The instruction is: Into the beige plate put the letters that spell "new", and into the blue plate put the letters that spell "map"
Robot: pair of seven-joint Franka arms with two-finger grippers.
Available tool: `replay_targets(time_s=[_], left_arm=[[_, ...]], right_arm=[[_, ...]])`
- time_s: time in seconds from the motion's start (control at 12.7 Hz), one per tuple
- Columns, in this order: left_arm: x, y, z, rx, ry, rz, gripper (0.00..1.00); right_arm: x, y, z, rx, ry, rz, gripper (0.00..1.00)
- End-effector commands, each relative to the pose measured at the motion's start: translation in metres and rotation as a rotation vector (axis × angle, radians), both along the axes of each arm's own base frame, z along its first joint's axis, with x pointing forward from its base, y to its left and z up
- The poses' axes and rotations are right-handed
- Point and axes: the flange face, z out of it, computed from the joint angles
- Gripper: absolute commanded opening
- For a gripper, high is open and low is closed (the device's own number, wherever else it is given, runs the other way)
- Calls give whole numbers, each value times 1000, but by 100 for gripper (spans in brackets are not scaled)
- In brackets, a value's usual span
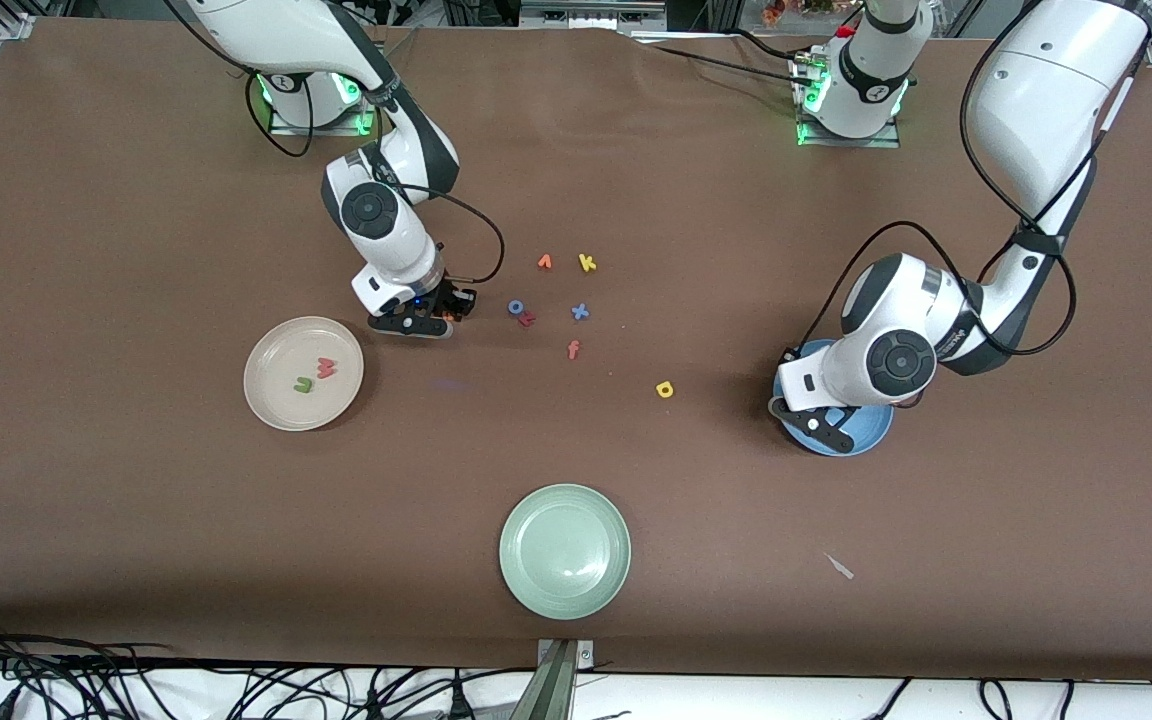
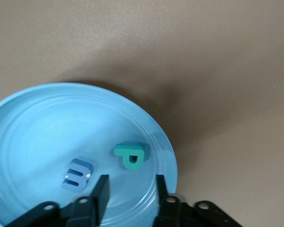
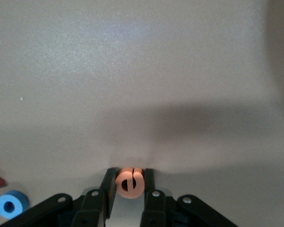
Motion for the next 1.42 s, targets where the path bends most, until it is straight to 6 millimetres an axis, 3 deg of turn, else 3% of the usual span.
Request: replay_targets(time_s=[0.0,0.16,0.39,0.63,0.71,0.79,0.94,1.1,1.18,1.34], left_arm=[[2,-1,4,15,-20,-32,100],[4,-2,9,6,-26,-16,100],[11,-7,23,3,-55,5,100],[22,-12,40,-35,-73,39,100],[20,-16,45,-42,-72,23,100],[19,-19,61,-35,-85,13,100],[16,-28,61,-38,-85,4,100],[11,-46,63,-36,-90,-25,100],[9,-54,63,-42,-90,-30,100],[11,-78,49,-82,-160,-109,100]], right_arm=[[-1,1,6,7,-16,8,5],[17,-17,30,7,-36,43,5],[63,-94,70,-19,11,177,5],[84,-167,77,-42,11,280,8],[84,-177,75,-47,19,284,9],[83,-183,71,-49,30,277,17],[75,-194,59,-55,60,258,20],[76,-200,63,-56,53,252,60],[79,-203,71,-56,37,247,70],[85,-207,93,-55,50,244,75]])
